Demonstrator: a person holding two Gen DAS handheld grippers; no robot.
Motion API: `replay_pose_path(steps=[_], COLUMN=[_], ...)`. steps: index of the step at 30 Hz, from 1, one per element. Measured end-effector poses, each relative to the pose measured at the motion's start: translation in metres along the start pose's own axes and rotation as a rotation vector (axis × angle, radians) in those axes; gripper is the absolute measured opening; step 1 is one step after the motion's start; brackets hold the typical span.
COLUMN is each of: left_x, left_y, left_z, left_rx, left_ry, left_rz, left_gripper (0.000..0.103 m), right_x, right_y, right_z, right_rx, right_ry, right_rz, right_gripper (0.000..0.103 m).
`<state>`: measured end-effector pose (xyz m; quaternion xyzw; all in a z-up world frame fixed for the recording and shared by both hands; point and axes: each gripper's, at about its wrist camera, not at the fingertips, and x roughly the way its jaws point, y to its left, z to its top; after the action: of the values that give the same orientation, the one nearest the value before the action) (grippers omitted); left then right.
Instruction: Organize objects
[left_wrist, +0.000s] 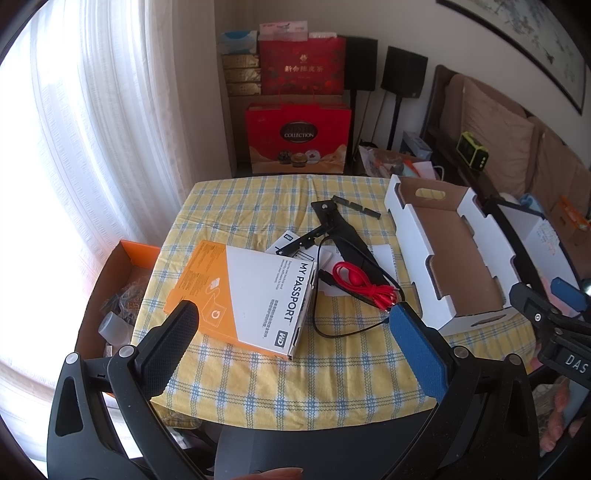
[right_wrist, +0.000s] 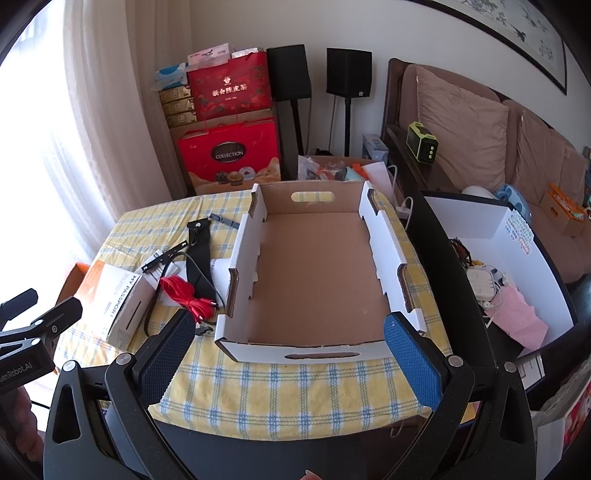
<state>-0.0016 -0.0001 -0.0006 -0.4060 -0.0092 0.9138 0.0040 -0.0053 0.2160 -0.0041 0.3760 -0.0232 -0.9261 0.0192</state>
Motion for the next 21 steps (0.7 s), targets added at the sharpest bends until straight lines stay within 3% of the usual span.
replay_pose_path(steps=[21], left_x=[0.014], left_y=[-0.007], left_z=[0.006], left_rx=[0.024], left_ry=[0.004], left_rz=[0.006], left_gripper=[0.103], right_x=[0.009], right_y=[-0.015], right_z=[0.003], right_rx=[0.004], right_ry=[0.009], right_rz=[-0.035], right_gripper=[0.103])
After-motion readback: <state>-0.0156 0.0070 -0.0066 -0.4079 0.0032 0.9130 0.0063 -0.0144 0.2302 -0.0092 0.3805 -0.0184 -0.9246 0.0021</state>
